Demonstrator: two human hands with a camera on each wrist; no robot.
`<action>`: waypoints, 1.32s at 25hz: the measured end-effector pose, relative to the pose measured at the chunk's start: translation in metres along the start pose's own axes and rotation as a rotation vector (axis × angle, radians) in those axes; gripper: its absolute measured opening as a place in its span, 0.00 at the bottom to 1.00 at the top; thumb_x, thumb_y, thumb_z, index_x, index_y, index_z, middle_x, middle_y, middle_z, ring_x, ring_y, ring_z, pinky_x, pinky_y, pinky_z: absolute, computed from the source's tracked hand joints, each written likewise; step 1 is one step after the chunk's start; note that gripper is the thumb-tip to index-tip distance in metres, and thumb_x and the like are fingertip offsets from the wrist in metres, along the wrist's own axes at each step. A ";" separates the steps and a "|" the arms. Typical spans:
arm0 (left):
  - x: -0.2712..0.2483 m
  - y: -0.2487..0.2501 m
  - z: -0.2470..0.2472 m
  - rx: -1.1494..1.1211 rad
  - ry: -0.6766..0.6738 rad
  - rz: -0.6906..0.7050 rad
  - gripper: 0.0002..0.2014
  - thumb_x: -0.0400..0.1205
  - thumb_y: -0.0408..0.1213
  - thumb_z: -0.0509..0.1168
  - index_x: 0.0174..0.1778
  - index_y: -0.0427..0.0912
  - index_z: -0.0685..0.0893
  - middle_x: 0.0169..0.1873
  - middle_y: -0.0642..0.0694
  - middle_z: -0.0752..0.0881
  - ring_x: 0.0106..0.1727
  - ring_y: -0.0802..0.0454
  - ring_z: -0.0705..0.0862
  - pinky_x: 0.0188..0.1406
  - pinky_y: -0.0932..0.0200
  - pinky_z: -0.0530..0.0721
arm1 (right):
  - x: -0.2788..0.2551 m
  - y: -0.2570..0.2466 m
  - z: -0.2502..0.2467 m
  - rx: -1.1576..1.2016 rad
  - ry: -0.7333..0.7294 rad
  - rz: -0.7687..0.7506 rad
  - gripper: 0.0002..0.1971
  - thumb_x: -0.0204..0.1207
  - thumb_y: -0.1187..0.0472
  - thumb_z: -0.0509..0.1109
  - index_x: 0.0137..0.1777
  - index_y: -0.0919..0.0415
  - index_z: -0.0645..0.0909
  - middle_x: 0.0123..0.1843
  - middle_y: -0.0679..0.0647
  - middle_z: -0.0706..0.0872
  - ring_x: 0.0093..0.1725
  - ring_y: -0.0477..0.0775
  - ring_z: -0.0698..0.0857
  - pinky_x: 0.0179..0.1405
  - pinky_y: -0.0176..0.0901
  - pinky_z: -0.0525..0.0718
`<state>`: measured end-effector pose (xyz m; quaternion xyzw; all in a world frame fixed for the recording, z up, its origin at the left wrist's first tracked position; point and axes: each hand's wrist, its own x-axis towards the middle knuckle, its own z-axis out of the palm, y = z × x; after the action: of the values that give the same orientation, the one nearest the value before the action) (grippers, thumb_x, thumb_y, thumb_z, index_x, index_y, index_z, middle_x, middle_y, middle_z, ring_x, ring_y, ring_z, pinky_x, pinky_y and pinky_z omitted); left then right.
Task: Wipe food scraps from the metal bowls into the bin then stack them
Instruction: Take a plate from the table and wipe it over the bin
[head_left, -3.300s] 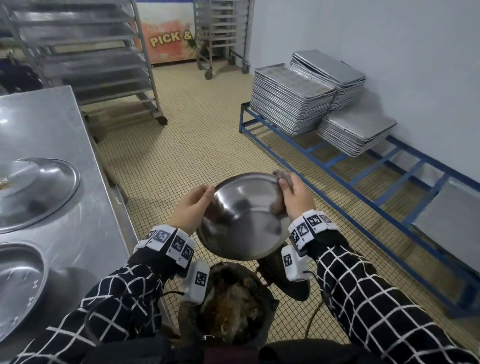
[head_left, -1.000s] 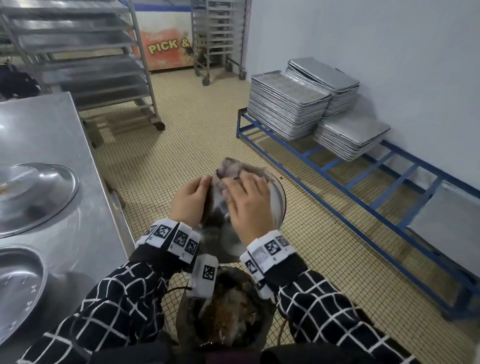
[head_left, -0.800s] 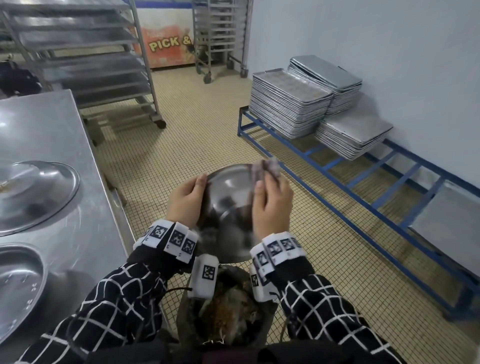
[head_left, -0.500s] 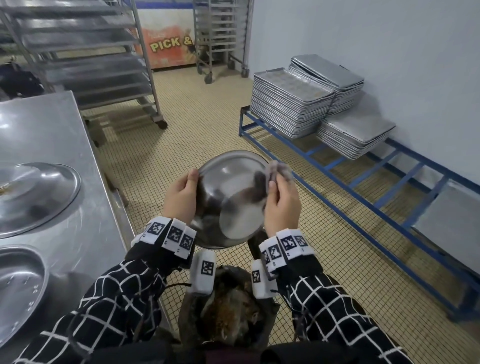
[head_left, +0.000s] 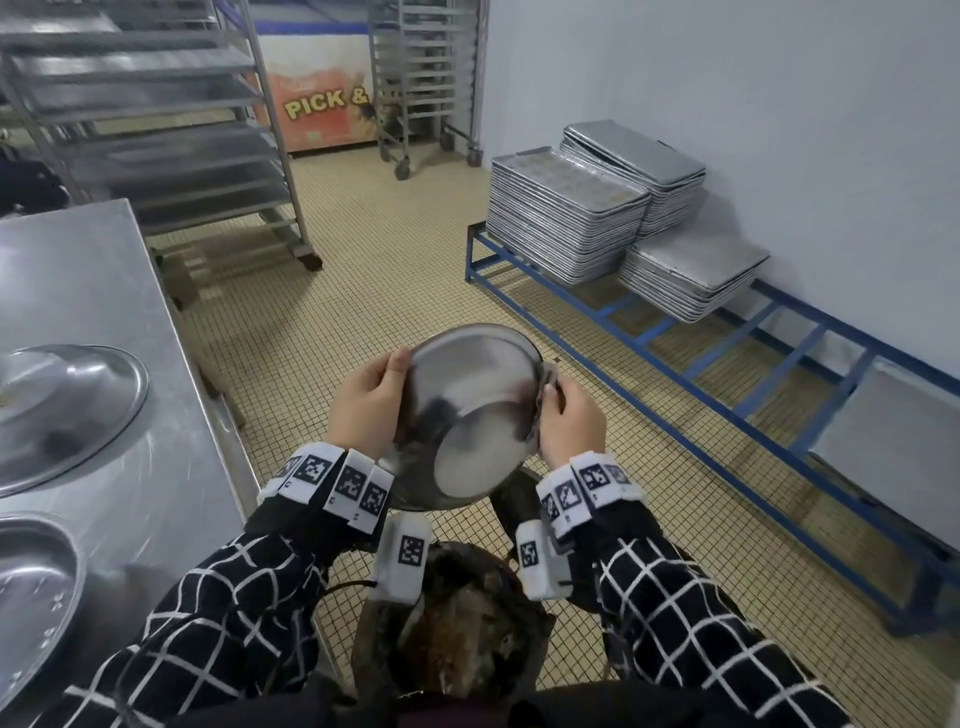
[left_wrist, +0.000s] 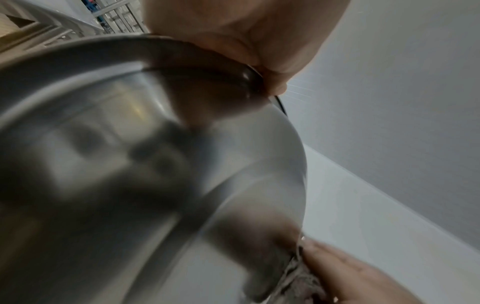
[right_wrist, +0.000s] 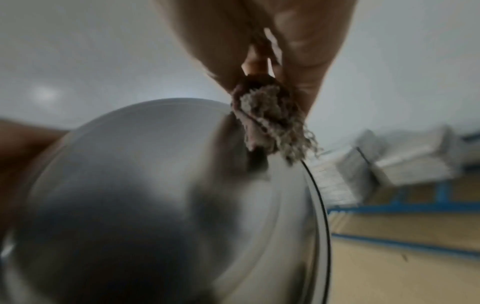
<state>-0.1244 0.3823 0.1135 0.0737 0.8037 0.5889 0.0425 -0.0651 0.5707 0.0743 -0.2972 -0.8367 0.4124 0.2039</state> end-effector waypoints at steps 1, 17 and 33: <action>0.001 -0.001 0.000 -0.001 0.008 -0.011 0.17 0.86 0.55 0.54 0.41 0.54 0.84 0.39 0.39 0.88 0.44 0.41 0.86 0.49 0.43 0.85 | -0.007 -0.004 -0.002 0.004 0.044 -0.118 0.11 0.83 0.61 0.61 0.62 0.60 0.79 0.56 0.48 0.82 0.55 0.45 0.79 0.52 0.34 0.75; 0.000 -0.004 -0.005 0.102 -0.038 0.132 0.23 0.84 0.56 0.53 0.31 0.48 0.82 0.27 0.46 0.82 0.32 0.50 0.81 0.37 0.55 0.78 | 0.020 -0.011 -0.018 0.877 -0.389 0.745 0.43 0.74 0.27 0.49 0.65 0.69 0.75 0.57 0.70 0.84 0.62 0.75 0.80 0.59 0.72 0.79; 0.016 -0.014 -0.012 -0.296 -0.245 -0.372 0.17 0.83 0.32 0.62 0.68 0.34 0.72 0.46 0.36 0.86 0.40 0.44 0.90 0.34 0.52 0.89 | 0.005 0.000 -0.024 0.330 -0.259 0.256 0.04 0.82 0.57 0.61 0.53 0.55 0.73 0.51 0.58 0.84 0.49 0.55 0.85 0.47 0.49 0.86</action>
<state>-0.1431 0.3698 0.1040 -0.0115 0.6975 0.6687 0.2571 -0.0544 0.5881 0.0887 -0.3080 -0.7328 0.6005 0.0869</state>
